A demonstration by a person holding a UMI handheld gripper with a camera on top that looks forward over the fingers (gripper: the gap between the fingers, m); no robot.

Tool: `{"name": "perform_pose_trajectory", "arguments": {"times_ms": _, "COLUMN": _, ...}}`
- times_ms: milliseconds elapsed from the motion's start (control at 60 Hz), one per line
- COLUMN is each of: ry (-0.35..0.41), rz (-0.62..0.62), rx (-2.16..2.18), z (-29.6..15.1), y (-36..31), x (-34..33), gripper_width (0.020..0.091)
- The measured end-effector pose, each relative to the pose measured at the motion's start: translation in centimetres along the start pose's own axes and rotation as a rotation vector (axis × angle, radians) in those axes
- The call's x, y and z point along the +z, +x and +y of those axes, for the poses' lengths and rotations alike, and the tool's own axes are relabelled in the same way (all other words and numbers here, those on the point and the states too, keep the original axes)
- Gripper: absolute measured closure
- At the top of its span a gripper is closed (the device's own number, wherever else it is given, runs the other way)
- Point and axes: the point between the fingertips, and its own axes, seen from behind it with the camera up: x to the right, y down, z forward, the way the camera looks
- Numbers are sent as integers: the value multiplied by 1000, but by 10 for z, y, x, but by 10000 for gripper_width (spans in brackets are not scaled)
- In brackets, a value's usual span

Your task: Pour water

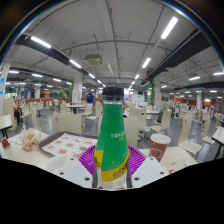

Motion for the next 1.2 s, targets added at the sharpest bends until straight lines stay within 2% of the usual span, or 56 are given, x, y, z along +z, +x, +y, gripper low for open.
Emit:
{"name": "perform_pose_trajectory", "arguments": {"times_ms": 150, "ry": -37, "rz": 4, "rx": 1, "z": 45, "y": 4, "x": 6, "gripper_width": 725}}
{"name": "perform_pose_trajectory", "arguments": {"times_ms": 217, "ry": -77, "rz": -8, "rx": 2, "z": 70, "y": -1, "x": 10, "gripper_width": 710}}
{"name": "perform_pose_trajectory", "arguments": {"times_ms": 233, "ry": -41, "rz": -5, "rx": 4, "z": 64, "y": 1, "x": 6, "gripper_width": 718}}
{"name": "perform_pose_trajectory", "arguments": {"times_ms": 283, "ry": -26, "rz": 3, "rx": 12, "z": 64, "y": 0, "x": 9, "gripper_width": 719}}
{"name": "perform_pose_trajectory", "arguments": {"times_ms": 533, "ry": -37, "rz": 1, "rx": 19, "z": 65, "y": 5, "x": 6, "gripper_width": 706}}
{"name": "perform_pose_trajectory", "arguments": {"times_ms": 650, "ry": -90, "rz": -26, "rx": 24, "z": 70, "y": -4, "x": 7, "gripper_width": 548}}
{"name": "perform_pose_trajectory", "arguments": {"times_ms": 717, "ry": -167, "rz": -67, "rx": 26, "z": 78, "y": -12, "x": -2, "gripper_width": 342}}
{"name": "perform_pose_trajectory", "arguments": {"times_ms": 733, "ry": -182, "rz": -66, "rx": 28, "z": 79, "y": -11, "x": -4, "gripper_width": 263}}
{"name": "perform_pose_trajectory", "arguments": {"times_ms": 750, "ry": -191, "rz": -62, "rx": 31, "z": 79, "y": -10, "x": -7, "gripper_width": 235}}
{"name": "perform_pose_trajectory", "arguments": {"times_ms": 800, "ry": -201, "rz": -41, "rx": 47, "z": 78, "y": -8, "x": -12, "gripper_width": 263}}
{"name": "perform_pose_trajectory", "arguments": {"times_ms": 1067, "ry": -326, "rz": 91, "rx": 85, "z": 49, "y": -10, "x": -99, "gripper_width": 251}}
{"name": "perform_pose_trajectory", "arguments": {"times_ms": 1200, "ry": -428, "rz": 134, "rx": 181, "z": 40, "y": -60, "x": -150, "gripper_width": 252}}
